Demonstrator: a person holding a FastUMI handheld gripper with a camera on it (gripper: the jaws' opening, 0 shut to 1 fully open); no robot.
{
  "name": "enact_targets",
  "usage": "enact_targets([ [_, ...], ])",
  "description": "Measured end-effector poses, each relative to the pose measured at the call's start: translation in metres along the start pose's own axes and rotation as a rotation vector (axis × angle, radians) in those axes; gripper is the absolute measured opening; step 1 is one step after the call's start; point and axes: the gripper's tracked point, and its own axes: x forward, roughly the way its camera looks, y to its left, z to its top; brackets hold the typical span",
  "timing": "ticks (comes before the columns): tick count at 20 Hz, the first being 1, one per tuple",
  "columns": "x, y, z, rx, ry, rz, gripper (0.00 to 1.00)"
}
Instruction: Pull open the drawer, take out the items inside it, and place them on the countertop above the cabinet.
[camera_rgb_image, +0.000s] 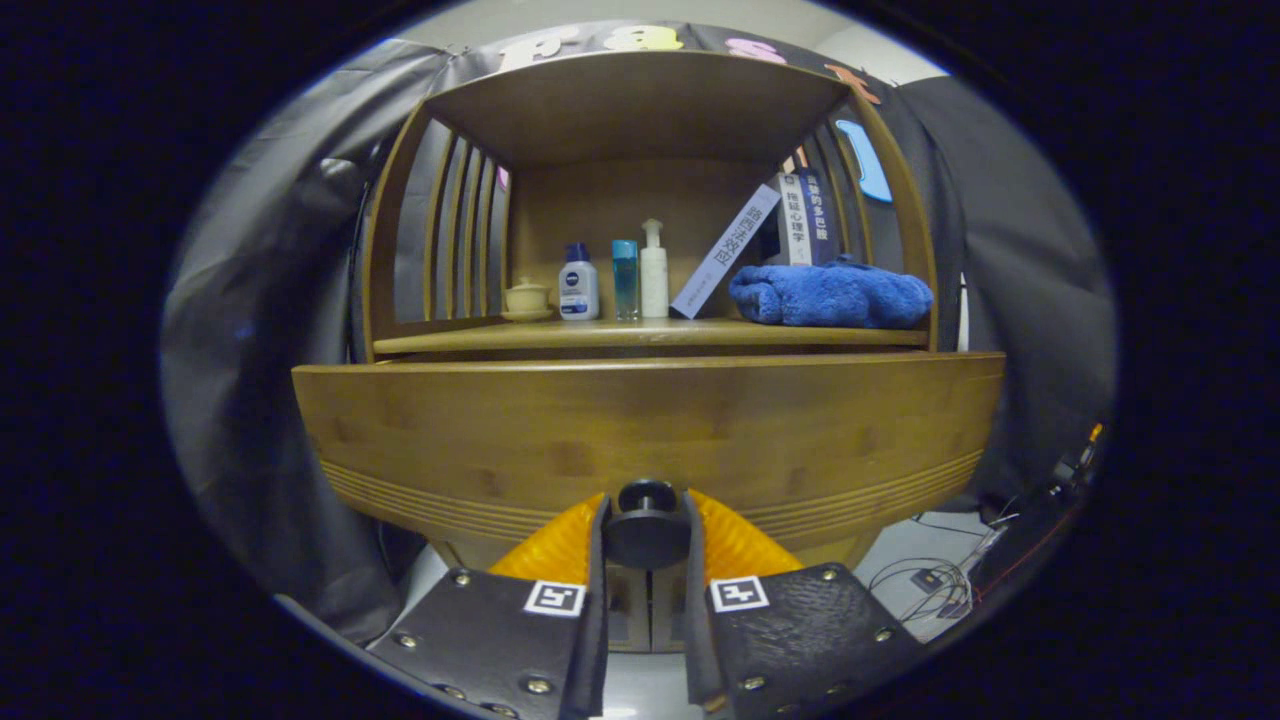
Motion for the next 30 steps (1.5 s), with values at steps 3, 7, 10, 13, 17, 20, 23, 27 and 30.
enact_targets([
  [3,-0.028,-0.001,-0.009,-0.021,0.001,-0.004,0.32],
  [7,-0.053,0.001,-0.017,-0.007,0.006,0.003,0.31],
  [10,-0.055,0.002,-0.018,-0.017,-0.002,-0.007,0.31],
  [13,-0.058,0.004,-0.018,0.03,0.001,-0.001,0.31],
  [17,-0.067,0.004,-0.017,0.061,-0.005,0.005,0.32],
  [20,-0.073,0.002,-0.016,0.06,-0.009,-0.007,0.32],
  [23,-0.071,0.003,-0.017,0.044,-0.001,-0.01,0.31],
  [27,-0.086,0.001,-0.007,0.019,0.022,-0.029,0.85],
  [30,-0.093,-0.002,0.019,0.006,0.019,-0.053,1.0],
])
